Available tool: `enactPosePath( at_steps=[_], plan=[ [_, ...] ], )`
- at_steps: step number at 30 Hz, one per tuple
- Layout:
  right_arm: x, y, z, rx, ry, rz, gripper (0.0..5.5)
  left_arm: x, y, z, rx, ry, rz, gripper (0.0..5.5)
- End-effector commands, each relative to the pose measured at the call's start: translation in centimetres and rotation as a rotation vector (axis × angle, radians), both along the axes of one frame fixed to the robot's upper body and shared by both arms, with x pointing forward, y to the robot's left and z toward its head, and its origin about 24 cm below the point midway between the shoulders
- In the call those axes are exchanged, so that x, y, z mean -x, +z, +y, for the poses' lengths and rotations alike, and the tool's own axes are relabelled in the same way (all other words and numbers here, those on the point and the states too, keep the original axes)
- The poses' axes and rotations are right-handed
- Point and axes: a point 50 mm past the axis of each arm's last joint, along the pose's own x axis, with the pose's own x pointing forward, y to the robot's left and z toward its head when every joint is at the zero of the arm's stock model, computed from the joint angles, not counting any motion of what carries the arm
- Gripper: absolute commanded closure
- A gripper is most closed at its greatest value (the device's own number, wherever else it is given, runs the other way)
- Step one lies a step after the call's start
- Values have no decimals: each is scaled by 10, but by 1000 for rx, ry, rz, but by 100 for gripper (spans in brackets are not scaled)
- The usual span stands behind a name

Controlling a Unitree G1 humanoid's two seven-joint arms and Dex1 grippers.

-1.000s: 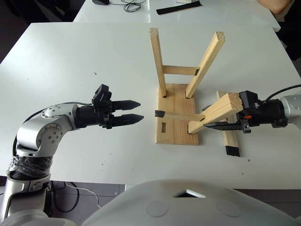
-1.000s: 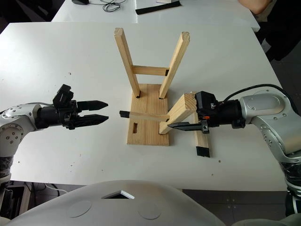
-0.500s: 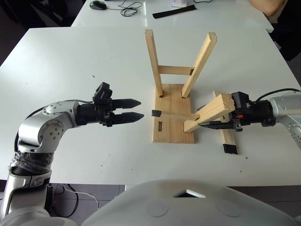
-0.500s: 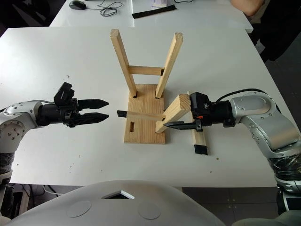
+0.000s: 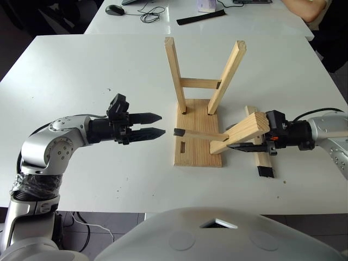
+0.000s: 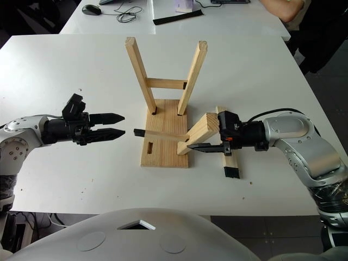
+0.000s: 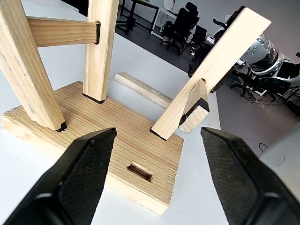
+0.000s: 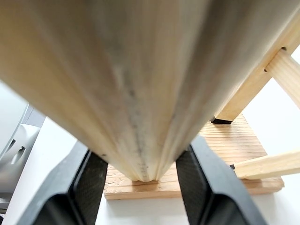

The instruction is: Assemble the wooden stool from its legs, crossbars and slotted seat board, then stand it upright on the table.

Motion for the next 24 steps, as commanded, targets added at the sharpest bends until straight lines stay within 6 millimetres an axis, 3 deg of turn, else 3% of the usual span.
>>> enactPosePath(
  at_steps=[1,9,15,20,24],
  plan=[
    [23,-74,-10,207,-64,436,347,-6,6,0,-8,15,-22,217],
    [19,-82,-2,215,-99,368,347,-10,6,-1,-2,19,-22,217],
    [18,-85,-8,248,-219,292,240,-12,8,7,1,60,-27,217],
    [29,-53,-28,211,-328,190,230,-16,15,30,-4,153,-46,217],
    [46,-25,-45,162,-558,52,230,-6,14,41,-23,212,-55,217]
  ],
)
